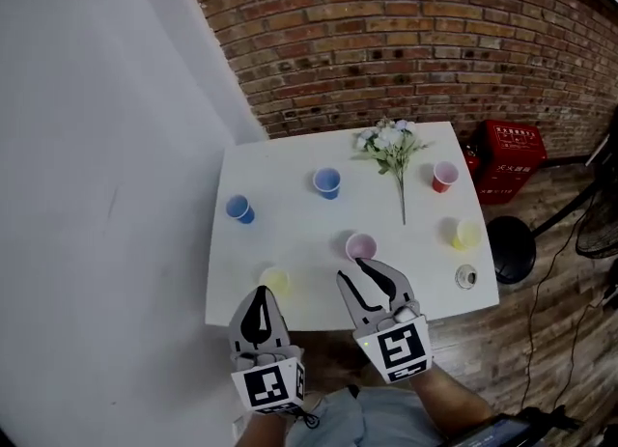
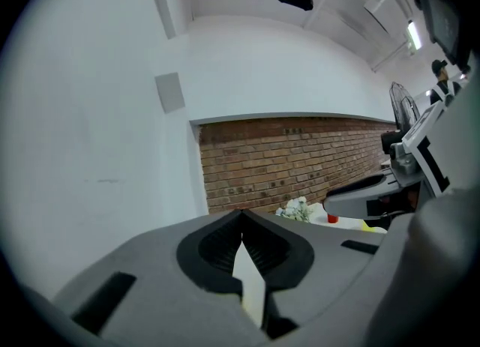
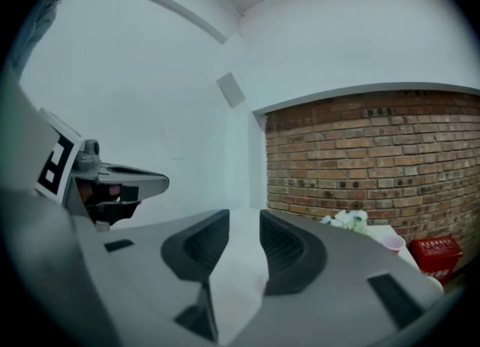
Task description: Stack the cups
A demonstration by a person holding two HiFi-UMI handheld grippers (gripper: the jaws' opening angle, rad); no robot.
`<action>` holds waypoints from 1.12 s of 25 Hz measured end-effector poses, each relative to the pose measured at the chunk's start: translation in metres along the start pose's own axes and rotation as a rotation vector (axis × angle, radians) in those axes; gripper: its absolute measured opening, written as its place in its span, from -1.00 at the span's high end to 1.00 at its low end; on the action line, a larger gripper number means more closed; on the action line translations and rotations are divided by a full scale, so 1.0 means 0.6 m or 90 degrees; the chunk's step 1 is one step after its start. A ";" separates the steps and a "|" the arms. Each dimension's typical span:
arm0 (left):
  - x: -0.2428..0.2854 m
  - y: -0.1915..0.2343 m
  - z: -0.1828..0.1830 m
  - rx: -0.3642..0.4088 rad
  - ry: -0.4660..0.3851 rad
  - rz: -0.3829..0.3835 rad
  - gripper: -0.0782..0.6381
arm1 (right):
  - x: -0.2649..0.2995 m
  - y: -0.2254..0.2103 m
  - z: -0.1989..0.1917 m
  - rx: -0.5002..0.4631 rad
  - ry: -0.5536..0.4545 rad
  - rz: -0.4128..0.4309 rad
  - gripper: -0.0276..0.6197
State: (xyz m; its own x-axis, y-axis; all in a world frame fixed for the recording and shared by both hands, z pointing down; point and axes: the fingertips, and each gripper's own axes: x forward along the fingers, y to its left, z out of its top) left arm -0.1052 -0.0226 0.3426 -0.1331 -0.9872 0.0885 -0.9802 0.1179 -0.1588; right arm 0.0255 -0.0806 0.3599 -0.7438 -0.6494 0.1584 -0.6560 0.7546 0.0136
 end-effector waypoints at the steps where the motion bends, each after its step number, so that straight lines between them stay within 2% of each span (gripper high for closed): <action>1: 0.007 0.006 0.007 0.001 -0.006 0.011 0.76 | 0.013 -0.001 0.007 -0.007 -0.008 0.012 0.51; 9: 0.027 0.063 0.057 0.015 -0.030 0.083 0.76 | 0.087 0.027 0.055 -0.031 -0.030 0.097 0.51; 13: 0.035 0.094 0.046 0.011 -0.016 0.097 0.76 | 0.121 0.054 0.047 -0.036 -0.006 0.125 0.51; 22: 0.070 0.153 -0.034 -0.010 0.056 0.071 0.76 | 0.179 0.132 -0.074 0.003 0.139 0.175 0.51; 28: 0.091 0.175 -0.094 -0.023 0.093 0.042 0.76 | 0.205 0.163 -0.159 0.030 0.227 0.168 0.51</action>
State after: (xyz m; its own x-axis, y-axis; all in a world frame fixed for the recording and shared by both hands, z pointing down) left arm -0.2236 -0.0579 0.3863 -0.2151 -0.9512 0.2212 -0.9728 0.1887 -0.1344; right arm -0.1180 -0.0780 0.4749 -0.8007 -0.3563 0.4816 -0.4614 0.8795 -0.1165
